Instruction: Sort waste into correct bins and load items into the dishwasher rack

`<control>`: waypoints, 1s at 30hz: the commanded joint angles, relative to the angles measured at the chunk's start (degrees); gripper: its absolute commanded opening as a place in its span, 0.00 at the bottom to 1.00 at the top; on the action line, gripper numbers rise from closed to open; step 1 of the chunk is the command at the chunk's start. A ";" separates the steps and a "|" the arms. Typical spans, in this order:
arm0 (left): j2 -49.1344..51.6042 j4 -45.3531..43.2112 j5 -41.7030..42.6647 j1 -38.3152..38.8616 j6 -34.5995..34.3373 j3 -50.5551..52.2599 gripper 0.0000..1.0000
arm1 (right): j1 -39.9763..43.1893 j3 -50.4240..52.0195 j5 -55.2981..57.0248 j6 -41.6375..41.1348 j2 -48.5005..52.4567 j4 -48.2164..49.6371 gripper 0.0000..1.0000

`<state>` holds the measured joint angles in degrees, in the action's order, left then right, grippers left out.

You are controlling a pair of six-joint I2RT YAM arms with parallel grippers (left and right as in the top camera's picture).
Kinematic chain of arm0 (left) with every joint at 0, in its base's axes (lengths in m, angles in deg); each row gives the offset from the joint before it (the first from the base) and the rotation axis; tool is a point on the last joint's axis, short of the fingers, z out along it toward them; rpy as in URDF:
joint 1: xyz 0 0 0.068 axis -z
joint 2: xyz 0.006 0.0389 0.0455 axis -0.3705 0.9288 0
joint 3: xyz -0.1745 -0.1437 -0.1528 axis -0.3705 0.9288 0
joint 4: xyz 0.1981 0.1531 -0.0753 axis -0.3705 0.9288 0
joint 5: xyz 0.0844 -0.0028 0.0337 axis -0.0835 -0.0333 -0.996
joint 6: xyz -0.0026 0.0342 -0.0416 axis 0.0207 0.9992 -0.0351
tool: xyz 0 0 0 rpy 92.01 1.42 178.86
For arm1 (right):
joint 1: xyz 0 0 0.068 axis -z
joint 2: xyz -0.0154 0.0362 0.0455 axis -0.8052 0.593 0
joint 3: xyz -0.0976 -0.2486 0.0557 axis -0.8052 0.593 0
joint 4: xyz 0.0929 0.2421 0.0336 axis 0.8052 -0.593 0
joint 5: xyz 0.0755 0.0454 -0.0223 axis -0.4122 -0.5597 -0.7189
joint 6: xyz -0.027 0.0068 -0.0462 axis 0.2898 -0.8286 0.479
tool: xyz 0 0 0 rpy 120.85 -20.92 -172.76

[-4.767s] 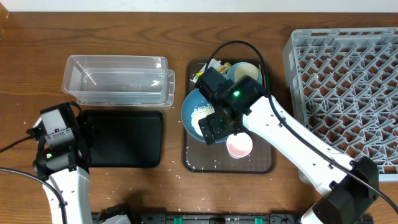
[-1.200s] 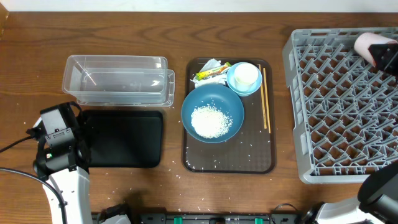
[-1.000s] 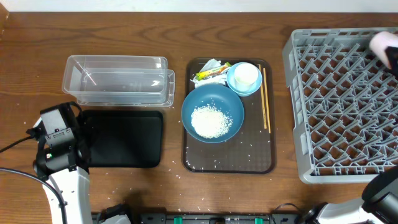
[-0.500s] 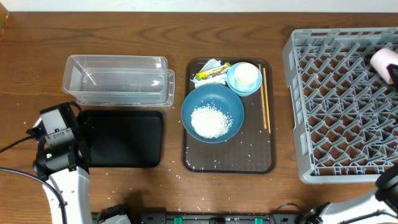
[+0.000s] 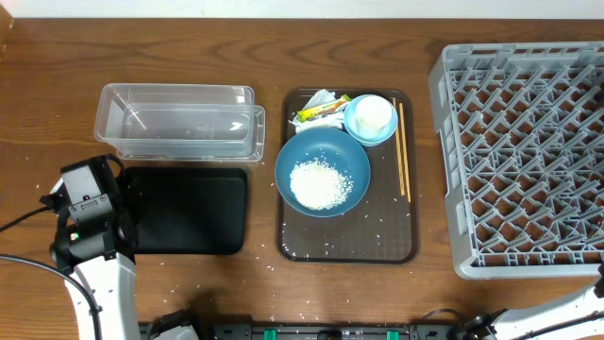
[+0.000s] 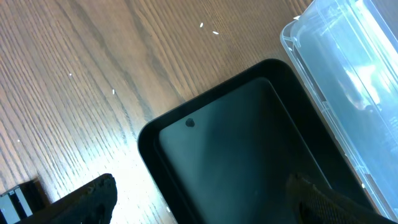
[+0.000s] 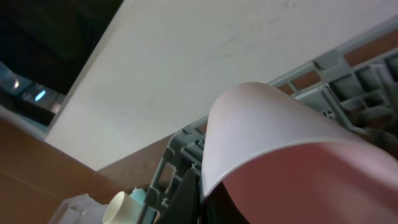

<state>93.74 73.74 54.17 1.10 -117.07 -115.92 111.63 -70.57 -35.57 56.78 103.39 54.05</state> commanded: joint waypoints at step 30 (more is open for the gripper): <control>-0.28 0.20 -0.55 -0.35 -0.50 -0.94 0.90 | 7.32 -0.04 -3.34 -1.31 7.15 -1.11 0.01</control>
<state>93.74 73.76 54.17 1.10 -117.07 -115.92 117.75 -70.57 -38.11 55.47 110.98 52.74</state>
